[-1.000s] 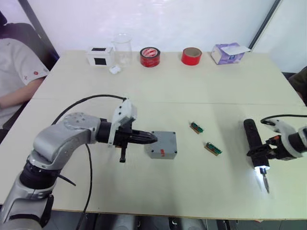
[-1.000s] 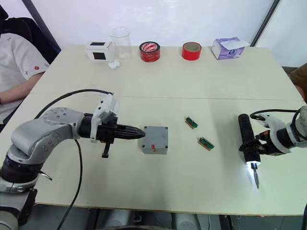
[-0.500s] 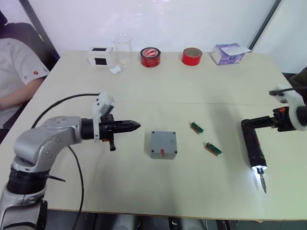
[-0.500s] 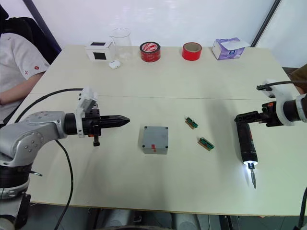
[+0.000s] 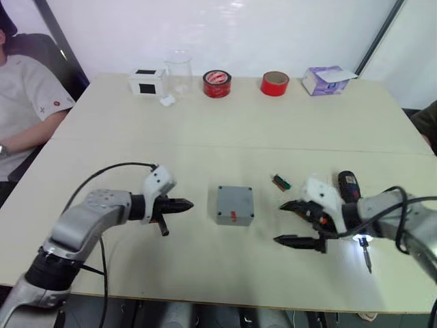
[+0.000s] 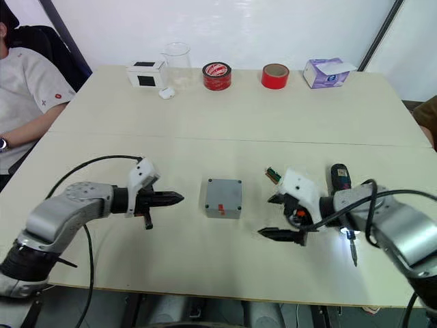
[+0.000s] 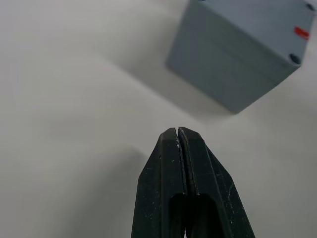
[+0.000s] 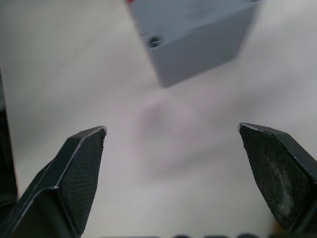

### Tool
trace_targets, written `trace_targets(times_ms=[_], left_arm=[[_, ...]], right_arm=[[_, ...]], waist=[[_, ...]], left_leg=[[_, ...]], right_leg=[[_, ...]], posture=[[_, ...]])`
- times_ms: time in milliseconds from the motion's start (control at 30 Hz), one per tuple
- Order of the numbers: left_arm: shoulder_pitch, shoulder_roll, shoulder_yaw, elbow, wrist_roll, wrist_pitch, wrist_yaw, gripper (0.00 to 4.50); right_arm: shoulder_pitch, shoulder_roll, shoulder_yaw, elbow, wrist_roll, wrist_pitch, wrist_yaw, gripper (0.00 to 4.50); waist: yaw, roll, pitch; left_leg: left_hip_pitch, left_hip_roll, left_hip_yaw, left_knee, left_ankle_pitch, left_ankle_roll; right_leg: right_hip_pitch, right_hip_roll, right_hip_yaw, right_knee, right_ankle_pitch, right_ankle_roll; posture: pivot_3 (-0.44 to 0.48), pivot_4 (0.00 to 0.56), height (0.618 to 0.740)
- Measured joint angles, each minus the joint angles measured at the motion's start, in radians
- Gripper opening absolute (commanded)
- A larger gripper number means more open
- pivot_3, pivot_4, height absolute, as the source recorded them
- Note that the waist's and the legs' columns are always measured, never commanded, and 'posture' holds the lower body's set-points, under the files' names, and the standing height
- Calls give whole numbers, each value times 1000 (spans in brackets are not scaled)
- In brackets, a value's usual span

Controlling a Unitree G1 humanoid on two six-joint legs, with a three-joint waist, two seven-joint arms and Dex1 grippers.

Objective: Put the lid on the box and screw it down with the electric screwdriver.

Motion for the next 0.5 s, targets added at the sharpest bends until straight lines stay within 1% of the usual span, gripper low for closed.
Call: trace_targets(times_ms=[133,200,333,500], left_arm=[[-59,-44,-42,37,42,-36,-16,0],[-74,-52,-62,60,61,-52,-30,0],[-116,-78,-112,139,112,-101,-77,0],[-171,-123,-154,233,166,-168,-122,0]], right_arm=[[-1,78,74,-2,-37,3,-58,4470],[-9,103,100,-4,-39,9,-73,4470],[-25,140,142,-5,-46,20,-88,4470],[-48,163,161,-18,-44,26,-88,4470]], waist=[[-6,0,0],[-7,0,0],[-3,0,0],[-1,0,0]], left_leg=[[1,1,0,4,0,0],[2,1,0,4,0,0],[2,1,0,5,0,0],[1,1,0,5,0,0]], right_leg=[[0,1,0,5,0,0],[0,1,0,6,0,0],[0,2,0,7,0,0],[0,2,0,7,0,0]], posture=[[0,150,740],[0,150,740],[0,150,740],[0,150,740]])
